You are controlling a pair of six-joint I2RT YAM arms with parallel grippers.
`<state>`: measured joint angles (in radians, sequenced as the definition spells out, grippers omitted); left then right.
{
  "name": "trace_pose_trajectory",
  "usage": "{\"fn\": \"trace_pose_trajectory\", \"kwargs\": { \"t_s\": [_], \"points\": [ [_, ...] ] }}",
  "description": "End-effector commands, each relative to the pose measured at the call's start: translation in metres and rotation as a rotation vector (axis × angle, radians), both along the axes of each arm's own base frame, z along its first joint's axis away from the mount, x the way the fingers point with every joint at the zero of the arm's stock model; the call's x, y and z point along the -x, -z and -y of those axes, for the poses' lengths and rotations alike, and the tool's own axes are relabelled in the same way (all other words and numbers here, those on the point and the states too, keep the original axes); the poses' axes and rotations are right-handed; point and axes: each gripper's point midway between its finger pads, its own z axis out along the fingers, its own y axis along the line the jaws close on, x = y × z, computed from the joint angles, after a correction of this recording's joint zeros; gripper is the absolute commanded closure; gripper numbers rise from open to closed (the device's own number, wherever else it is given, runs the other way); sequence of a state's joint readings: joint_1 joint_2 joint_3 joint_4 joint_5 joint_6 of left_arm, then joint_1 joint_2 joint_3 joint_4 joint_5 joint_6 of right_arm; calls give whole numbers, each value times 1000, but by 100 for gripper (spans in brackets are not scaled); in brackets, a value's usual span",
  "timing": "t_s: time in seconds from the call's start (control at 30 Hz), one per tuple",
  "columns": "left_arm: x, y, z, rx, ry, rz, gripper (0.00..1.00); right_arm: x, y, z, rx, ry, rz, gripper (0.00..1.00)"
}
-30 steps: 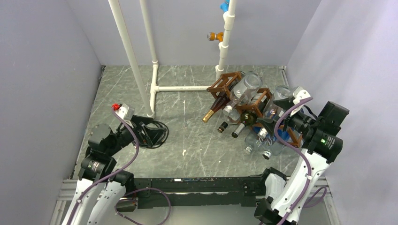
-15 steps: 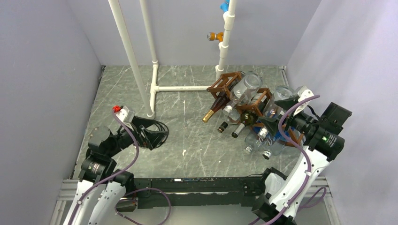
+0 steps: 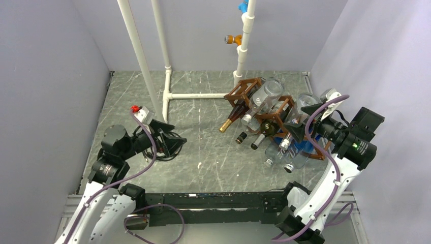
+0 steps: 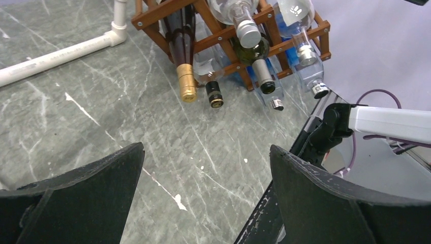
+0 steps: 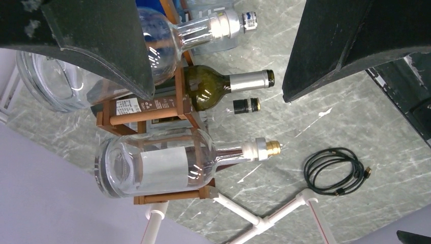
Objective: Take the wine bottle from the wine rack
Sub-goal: Pick up the wine bottle from the wine rack.
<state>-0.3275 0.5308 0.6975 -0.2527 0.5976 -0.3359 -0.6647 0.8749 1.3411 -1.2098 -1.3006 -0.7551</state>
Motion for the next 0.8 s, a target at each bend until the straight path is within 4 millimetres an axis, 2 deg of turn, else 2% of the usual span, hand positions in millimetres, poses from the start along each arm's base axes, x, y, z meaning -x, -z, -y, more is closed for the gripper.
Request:
{"fn": "trace_pose_trajectory", "kwargs": {
  "t_s": [0.0, 0.23, 0.57, 0.77],
  "points": [
    [2, -23, 12, -12, 64, 69, 1, -4, -8, 6, 31, 18, 30, 0],
    [-4, -25, 27, -11, 110, 22, 1, -6, -15, 7, 20, 35, 35, 0],
    [-18, -25, 27, 105, 10, -85, 1, -12, -33, 7, -49, 28, 38, 0],
    [-18, -33, 33, 156, 23, -117, 1, -14, -27, 7, -101, 32, 8, 0]
  ]
}}
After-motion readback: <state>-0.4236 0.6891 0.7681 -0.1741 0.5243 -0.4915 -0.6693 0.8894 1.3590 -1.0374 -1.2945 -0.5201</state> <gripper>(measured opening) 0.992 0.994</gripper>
